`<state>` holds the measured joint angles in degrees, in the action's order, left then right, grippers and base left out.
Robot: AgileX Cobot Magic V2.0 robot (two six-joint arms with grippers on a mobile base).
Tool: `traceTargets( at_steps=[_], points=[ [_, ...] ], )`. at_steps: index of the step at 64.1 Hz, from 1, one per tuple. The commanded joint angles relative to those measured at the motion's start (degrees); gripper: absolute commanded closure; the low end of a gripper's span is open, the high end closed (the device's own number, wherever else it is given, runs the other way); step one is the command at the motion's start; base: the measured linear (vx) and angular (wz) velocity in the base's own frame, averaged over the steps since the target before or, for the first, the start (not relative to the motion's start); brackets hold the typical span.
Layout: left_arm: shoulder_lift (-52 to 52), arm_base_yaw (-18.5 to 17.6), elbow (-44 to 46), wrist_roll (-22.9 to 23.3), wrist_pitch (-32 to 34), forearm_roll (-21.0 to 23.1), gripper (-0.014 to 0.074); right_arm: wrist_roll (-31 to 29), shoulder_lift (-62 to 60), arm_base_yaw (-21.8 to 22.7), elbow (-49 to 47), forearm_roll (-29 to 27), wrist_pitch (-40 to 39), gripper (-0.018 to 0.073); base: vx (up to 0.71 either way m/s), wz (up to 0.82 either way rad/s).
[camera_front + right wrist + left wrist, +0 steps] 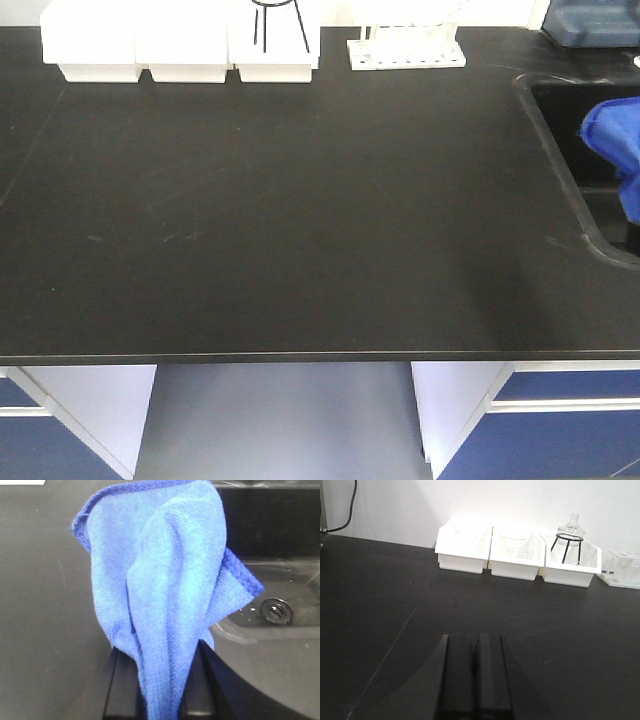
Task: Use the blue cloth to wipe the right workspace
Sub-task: 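Lift the blue cloth up with the right gripper, then hold the cloth in the right gripper while the base drives to another counter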
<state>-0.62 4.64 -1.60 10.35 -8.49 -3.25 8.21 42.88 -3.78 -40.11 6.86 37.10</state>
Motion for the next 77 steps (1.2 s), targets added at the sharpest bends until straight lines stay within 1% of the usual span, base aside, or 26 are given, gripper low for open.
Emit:
traceTargets(
  at_steps=[1, 9, 23, 77],
  points=[
    [-0.9, 0.0, -1.8, 0.5, 4.5, 0.4, 0.0602, -0.5, -2.2, 0.2, -1.7, 0.4, -2.0, 0.0567, 0.0, 0.0],
    [-0.9, 0.0, -1.8, 0.5, 4.5, 0.4, 0.0602, -0.5, -4.2, 0.2, -1.7, 0.4, 0.0, 0.0567, 0.0, 0.0],
    [-0.9, 0.0, -1.8, 0.5, 4.5, 0.4, 0.0602, -0.5, -5.2, 0.2, -1.7, 0.4, 1.1, 0.0567, 0.0, 0.0],
    [-0.9, 0.0, -1.8, 0.5, 4.5, 0.4, 0.0602, -0.5, -5.2, 0.2, -1.7, 0.4, 1.3, 0.0567, -0.02, -0.01]
  ],
)
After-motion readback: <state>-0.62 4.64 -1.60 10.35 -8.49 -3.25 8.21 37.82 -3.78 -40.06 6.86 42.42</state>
